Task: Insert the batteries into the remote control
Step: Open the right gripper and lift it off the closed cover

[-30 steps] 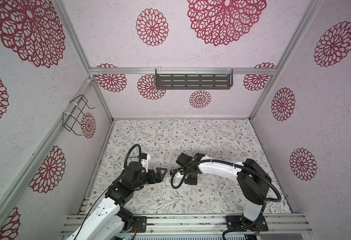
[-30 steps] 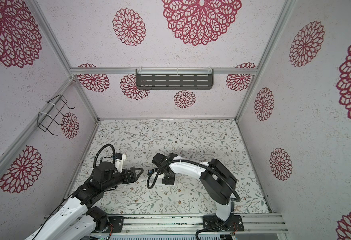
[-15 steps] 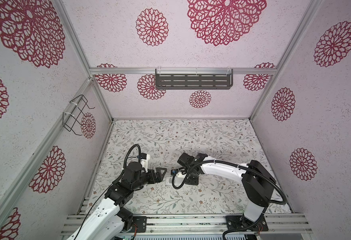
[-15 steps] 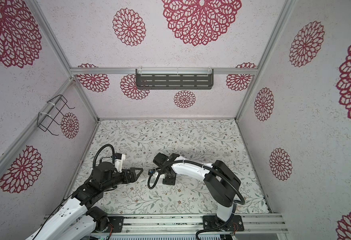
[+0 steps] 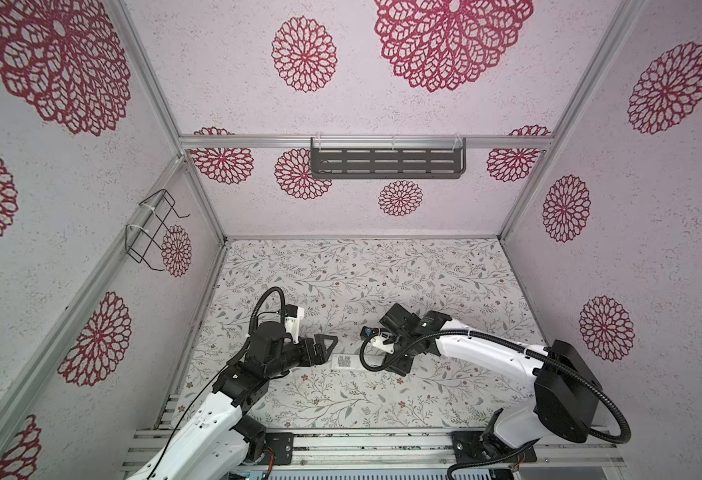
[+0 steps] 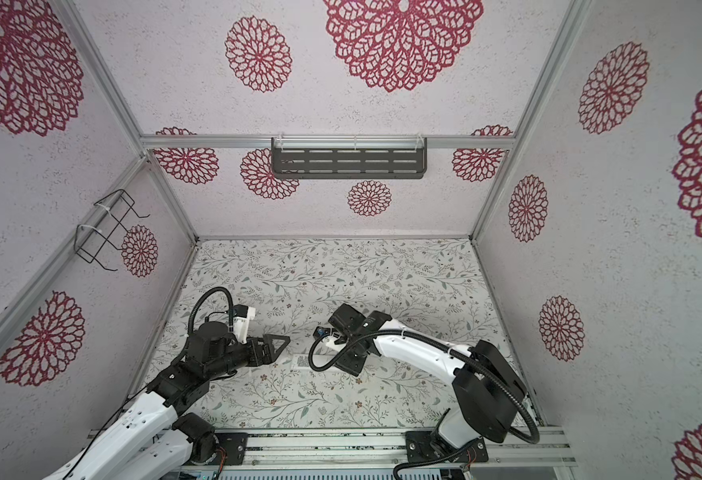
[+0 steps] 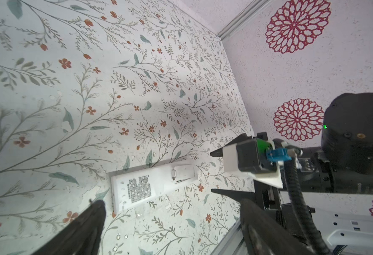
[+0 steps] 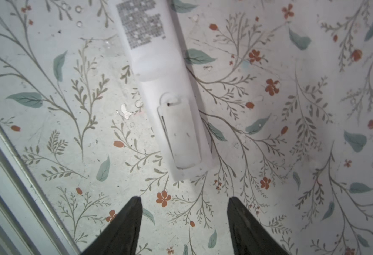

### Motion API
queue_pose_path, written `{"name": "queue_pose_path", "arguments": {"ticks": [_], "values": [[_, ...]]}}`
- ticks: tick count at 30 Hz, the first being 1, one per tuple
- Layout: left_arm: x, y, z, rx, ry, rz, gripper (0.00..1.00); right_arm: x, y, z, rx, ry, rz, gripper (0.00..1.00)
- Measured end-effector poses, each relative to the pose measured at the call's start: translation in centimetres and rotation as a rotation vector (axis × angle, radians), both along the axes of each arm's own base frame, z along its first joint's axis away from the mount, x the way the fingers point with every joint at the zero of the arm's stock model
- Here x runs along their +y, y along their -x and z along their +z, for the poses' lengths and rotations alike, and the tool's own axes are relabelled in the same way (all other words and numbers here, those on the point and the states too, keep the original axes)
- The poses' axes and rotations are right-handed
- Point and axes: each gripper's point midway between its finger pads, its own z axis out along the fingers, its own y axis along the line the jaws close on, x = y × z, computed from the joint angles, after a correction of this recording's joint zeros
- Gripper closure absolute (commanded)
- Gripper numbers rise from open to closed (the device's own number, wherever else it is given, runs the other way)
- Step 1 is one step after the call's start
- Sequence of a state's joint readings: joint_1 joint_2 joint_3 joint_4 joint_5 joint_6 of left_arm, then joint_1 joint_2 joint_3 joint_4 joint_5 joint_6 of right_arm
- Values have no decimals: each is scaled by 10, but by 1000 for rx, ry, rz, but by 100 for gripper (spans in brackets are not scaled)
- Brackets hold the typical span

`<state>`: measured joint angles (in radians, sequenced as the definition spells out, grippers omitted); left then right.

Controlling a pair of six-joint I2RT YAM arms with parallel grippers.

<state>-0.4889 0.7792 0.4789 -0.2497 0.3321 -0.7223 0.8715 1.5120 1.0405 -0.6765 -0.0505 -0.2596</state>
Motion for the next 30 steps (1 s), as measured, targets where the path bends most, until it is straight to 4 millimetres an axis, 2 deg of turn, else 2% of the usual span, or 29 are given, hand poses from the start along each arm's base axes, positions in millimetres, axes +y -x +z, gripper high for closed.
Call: {"name": "queue_pose_path", "arguments": {"ticks": [3,10,14,19,24,30], "values": [[-13,-1,-13,40,-2,-45,3,-7,-3,-8,33,-9,-108,34],[-54,1,-37,91,9,-170,2,-20,4,-30,107,-30,-286,30],[-74,-1,-46,111,22,-216,2,-29,-5,-29,112,-70,-406,28],[-96,-4,-45,104,50,-262,2,-38,-15,-20,98,-144,-512,25],[-109,-7,-47,101,72,-283,2,-44,-18,-15,90,-180,-565,22],[-120,-6,-63,130,73,-298,2,-64,-26,-24,116,-181,-701,20]]}}
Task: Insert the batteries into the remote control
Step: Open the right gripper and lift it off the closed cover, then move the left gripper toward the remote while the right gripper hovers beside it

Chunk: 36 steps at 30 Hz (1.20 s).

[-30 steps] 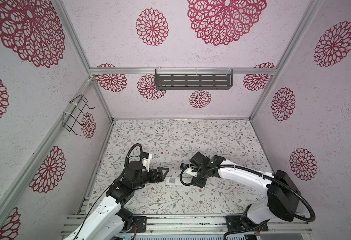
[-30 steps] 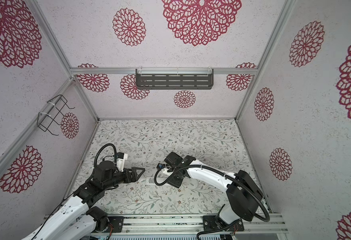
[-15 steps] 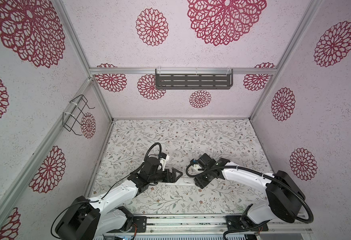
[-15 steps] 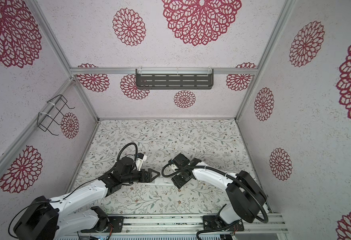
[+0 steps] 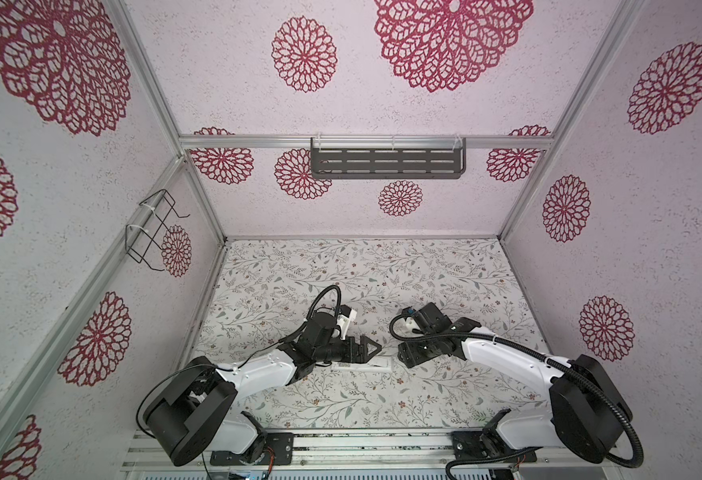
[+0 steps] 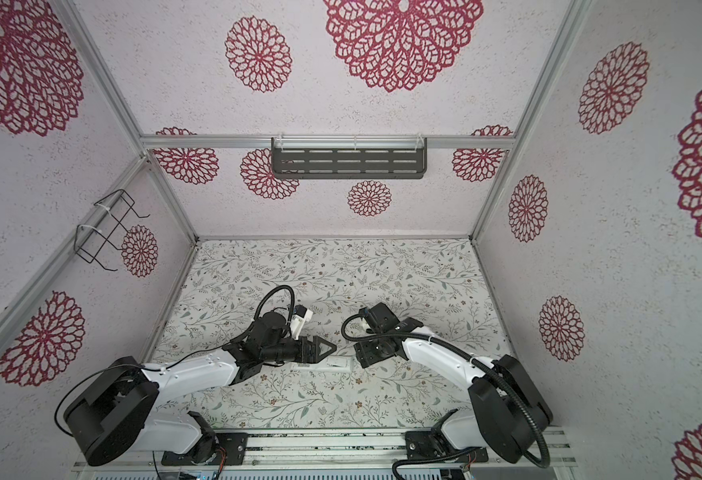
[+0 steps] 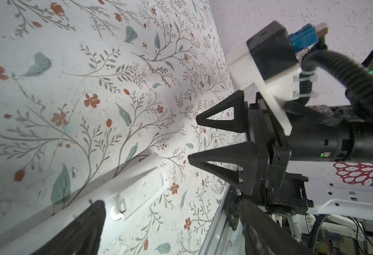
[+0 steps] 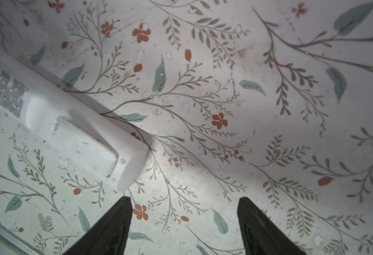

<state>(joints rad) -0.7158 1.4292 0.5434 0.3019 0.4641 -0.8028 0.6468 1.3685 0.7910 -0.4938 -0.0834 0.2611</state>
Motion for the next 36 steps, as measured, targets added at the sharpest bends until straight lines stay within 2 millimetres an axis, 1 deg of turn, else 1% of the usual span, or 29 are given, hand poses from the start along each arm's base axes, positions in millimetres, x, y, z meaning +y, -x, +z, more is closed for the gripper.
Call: {"name": "queue_pose_path", "arguments": {"ticks": [6,10,17,22,36], "values": [[-8,2,-20,37,-12,-10,3,-16,2,-11,34,10,-68,19],[-11,3,-27,57,-15,-13,3,-17,3,-7,22,0,-71,19],[-15,5,-24,49,1,-19,3,-15,2,-4,15,-10,-68,18],[-18,9,-24,51,1,-31,3,-14,1,-4,11,-17,-66,18],[-21,12,-24,60,1,-36,3,-12,-2,-2,-1,-25,-65,18]]}}
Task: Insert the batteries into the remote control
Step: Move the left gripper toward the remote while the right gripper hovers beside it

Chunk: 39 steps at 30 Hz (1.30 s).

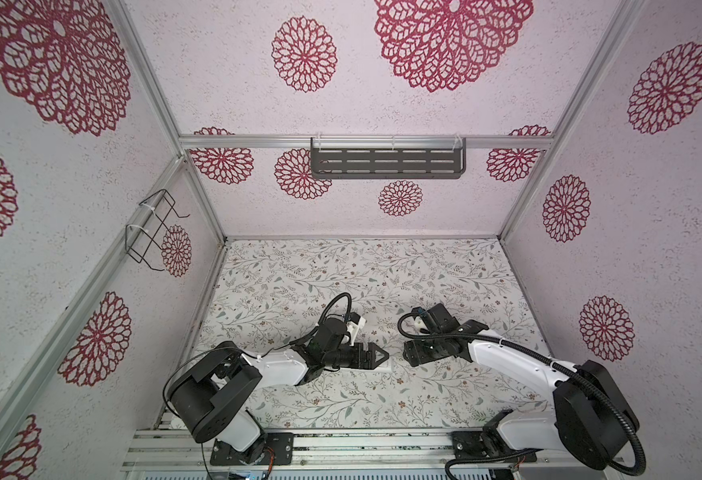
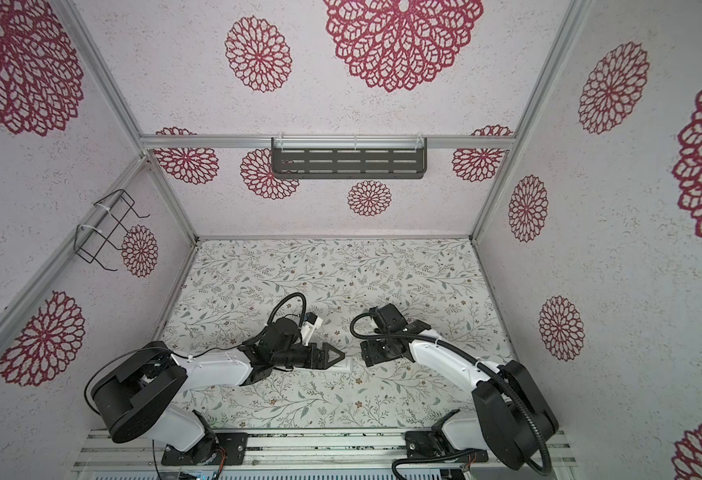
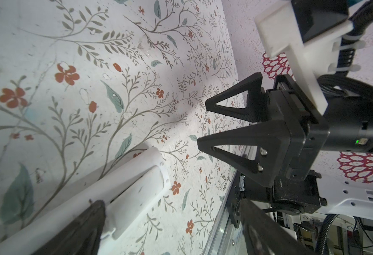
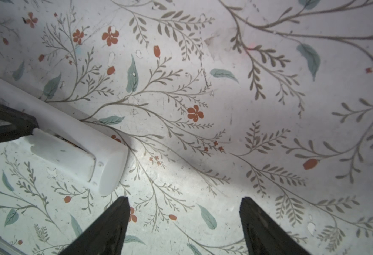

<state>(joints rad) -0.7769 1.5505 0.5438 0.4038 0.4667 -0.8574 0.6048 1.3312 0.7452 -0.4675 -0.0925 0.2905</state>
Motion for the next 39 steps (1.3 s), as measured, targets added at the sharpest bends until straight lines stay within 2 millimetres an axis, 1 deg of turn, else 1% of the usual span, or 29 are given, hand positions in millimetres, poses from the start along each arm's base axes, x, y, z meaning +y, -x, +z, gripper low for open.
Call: {"name": "queue_pose_path", "arguments": {"ticks": [7,14,15,22,24,25,31,36,39], "values": [[-1,1,0,2,-1,1,3,1,0,0,0,-5,2,17],[-1,1,-1,2,-5,2,3,7,0,1,1,-40,13,16],[-1,1,-1,2,-6,2,3,8,1,0,3,-47,14,7],[3,0,-2,-5,-25,20,3,17,1,3,7,-97,19,5],[6,-1,2,-20,-31,25,2,21,0,3,5,-112,22,5],[7,-3,5,-27,-32,31,3,23,-1,3,5,-117,23,1],[20,-10,21,-66,-35,63,3,37,1,-6,37,-133,43,1],[34,-16,38,-106,-35,98,3,55,-1,-10,46,-141,75,1],[40,-14,41,-118,-54,105,3,63,-4,-11,46,-147,79,1]]}}
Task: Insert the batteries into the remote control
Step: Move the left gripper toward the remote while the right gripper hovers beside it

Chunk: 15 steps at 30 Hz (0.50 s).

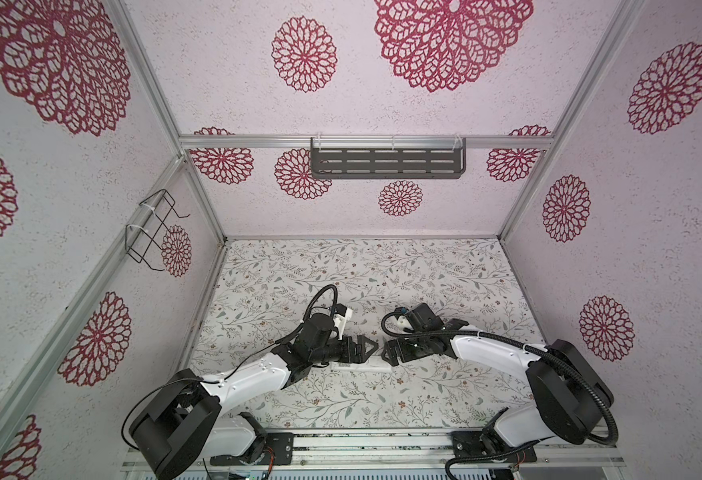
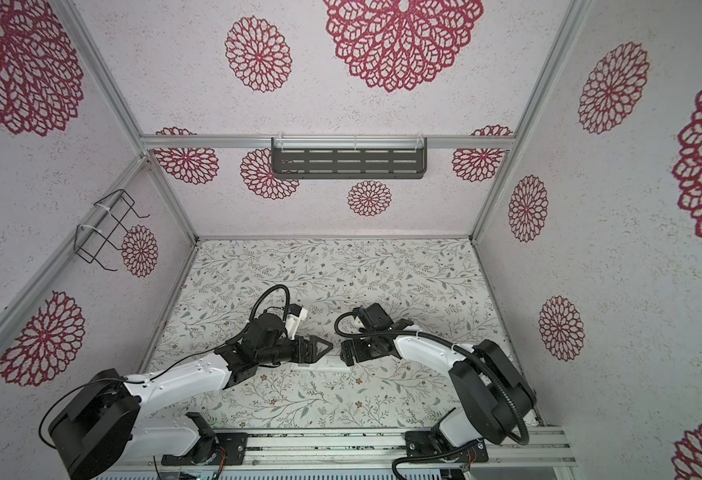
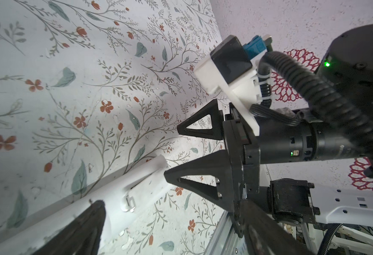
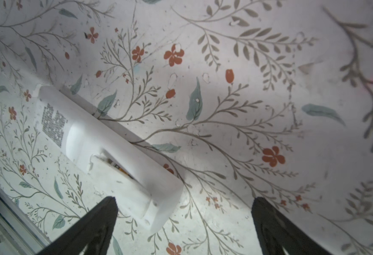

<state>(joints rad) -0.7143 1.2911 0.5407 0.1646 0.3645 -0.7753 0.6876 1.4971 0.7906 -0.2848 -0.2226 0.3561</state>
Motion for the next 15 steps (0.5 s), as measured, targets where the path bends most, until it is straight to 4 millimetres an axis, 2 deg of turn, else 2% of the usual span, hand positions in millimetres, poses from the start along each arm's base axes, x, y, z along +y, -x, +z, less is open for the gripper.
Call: {"name": "queue_pose_path", "arguments": {"ticks": [5,9,13,15], "values": [[9,6,-13,31,-63,1,2,0,0,-11,25,20,-9,1],[14,7,-20,47,-99,11,3,0,-2,-11,21,24,-13,1],[15,5,-19,47,-131,13,1,0,-3,-12,18,42,-15,1],[14,2,-16,41,-135,14,4,-2,-4,-12,13,54,-20,1]]}}
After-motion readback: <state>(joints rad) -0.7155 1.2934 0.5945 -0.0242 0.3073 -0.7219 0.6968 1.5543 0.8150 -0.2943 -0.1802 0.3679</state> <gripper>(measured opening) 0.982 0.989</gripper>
